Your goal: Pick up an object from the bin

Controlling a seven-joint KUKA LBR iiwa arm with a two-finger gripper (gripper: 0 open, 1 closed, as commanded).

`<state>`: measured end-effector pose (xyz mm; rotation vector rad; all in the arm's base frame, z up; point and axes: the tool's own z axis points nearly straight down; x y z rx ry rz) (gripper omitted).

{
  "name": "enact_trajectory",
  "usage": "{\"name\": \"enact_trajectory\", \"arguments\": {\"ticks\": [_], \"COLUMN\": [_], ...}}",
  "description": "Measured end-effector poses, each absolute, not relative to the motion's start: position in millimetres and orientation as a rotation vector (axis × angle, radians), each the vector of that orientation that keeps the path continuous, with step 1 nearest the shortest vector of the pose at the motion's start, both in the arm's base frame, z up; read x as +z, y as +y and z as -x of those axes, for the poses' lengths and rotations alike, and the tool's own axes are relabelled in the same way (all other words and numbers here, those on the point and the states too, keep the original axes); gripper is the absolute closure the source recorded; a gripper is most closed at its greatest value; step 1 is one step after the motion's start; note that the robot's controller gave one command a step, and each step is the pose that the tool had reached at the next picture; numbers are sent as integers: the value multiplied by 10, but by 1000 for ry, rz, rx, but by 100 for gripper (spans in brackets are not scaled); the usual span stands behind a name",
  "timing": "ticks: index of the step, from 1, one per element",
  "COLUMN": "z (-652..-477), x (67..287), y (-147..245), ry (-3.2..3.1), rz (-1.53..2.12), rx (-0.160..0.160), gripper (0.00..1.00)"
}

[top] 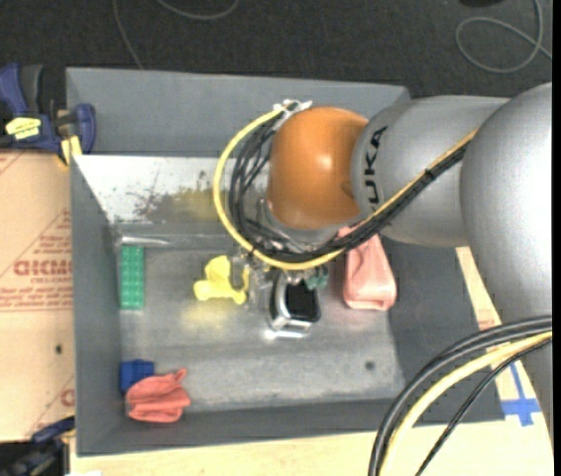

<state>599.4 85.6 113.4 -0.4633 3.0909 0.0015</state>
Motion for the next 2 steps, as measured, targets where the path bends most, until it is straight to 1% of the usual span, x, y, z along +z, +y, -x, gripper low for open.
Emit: {"name": "enact_trajectory", "arguments": {"ticks": [1,2], "z": [-6063,-5773], "x": [1512,2720], "y": [873,916], "ry": [3085,3101], "rz": [485,358], "rx": [-1,4], "gripper": [100,100]}}
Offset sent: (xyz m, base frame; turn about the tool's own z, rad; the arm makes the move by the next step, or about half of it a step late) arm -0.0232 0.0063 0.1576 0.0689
